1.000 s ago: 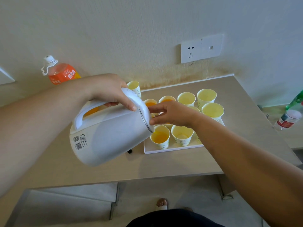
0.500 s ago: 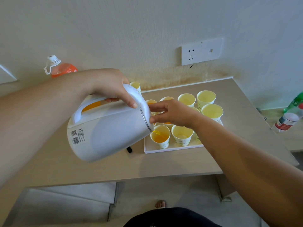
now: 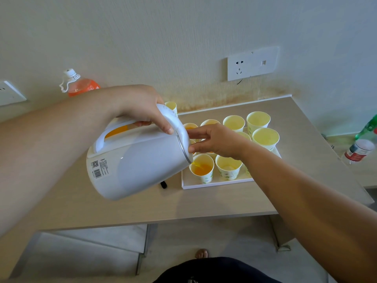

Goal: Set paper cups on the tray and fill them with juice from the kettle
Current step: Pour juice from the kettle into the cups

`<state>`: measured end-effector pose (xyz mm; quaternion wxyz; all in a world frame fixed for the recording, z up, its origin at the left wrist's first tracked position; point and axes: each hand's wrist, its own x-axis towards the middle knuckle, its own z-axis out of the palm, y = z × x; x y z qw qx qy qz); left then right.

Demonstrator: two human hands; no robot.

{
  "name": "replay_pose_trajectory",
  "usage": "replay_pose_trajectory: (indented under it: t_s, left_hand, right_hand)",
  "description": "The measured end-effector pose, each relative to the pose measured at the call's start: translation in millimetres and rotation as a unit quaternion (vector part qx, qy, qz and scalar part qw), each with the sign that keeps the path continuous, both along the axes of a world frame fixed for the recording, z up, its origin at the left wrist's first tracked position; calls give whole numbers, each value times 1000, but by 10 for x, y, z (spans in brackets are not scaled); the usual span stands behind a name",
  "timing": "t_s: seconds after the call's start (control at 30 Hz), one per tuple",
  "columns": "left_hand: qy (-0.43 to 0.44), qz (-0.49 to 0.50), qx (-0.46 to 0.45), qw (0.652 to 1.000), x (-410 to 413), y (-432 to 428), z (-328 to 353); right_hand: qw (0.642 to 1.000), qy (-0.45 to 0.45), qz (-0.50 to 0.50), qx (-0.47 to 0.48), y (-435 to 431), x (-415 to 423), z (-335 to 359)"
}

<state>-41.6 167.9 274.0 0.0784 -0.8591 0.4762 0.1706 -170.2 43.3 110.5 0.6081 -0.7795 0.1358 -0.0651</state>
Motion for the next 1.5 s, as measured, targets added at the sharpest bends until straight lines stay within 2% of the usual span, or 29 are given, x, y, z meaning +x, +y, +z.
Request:
replay_pose_trajectory:
  t_s: [1.13, 1.5]
  left_hand:
    - [-16, 0, 6, 1000, -86, -75, 96]
    - [-28, -5, 9, 1000, -94, -80, 120]
  right_hand:
    - [999, -30, -2, 20, 8, -97, 116]
    - [999, -38, -15, -8, -15, -76, 82]
